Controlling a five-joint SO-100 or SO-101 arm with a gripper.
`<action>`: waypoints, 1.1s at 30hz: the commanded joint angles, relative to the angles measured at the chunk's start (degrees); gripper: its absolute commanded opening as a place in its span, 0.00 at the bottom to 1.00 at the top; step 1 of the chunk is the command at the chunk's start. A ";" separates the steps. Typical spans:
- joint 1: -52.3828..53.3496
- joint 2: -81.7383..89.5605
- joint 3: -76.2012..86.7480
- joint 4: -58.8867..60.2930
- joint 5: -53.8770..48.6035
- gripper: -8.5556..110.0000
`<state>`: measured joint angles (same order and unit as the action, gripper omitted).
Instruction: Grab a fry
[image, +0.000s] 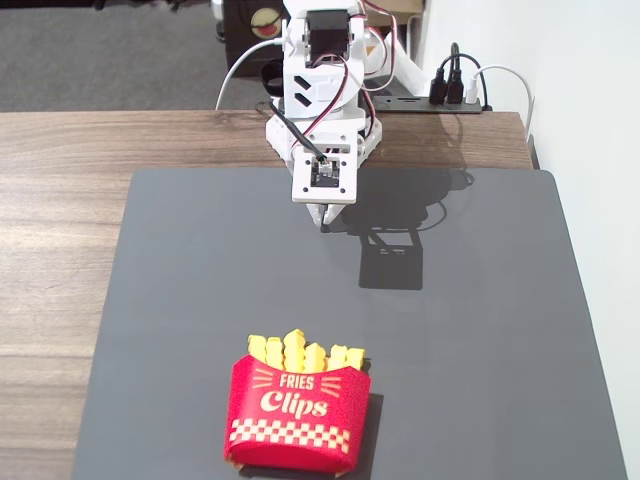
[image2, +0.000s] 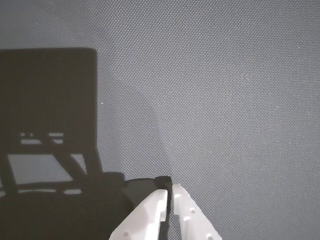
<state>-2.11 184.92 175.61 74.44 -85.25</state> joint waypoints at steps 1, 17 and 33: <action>1.05 -3.43 -0.70 -1.85 -1.05 0.08; 0.79 -7.47 -2.20 -3.87 -0.79 0.08; 5.19 -33.66 -24.43 -6.06 -0.35 0.08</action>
<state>1.85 154.69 155.74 69.26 -84.64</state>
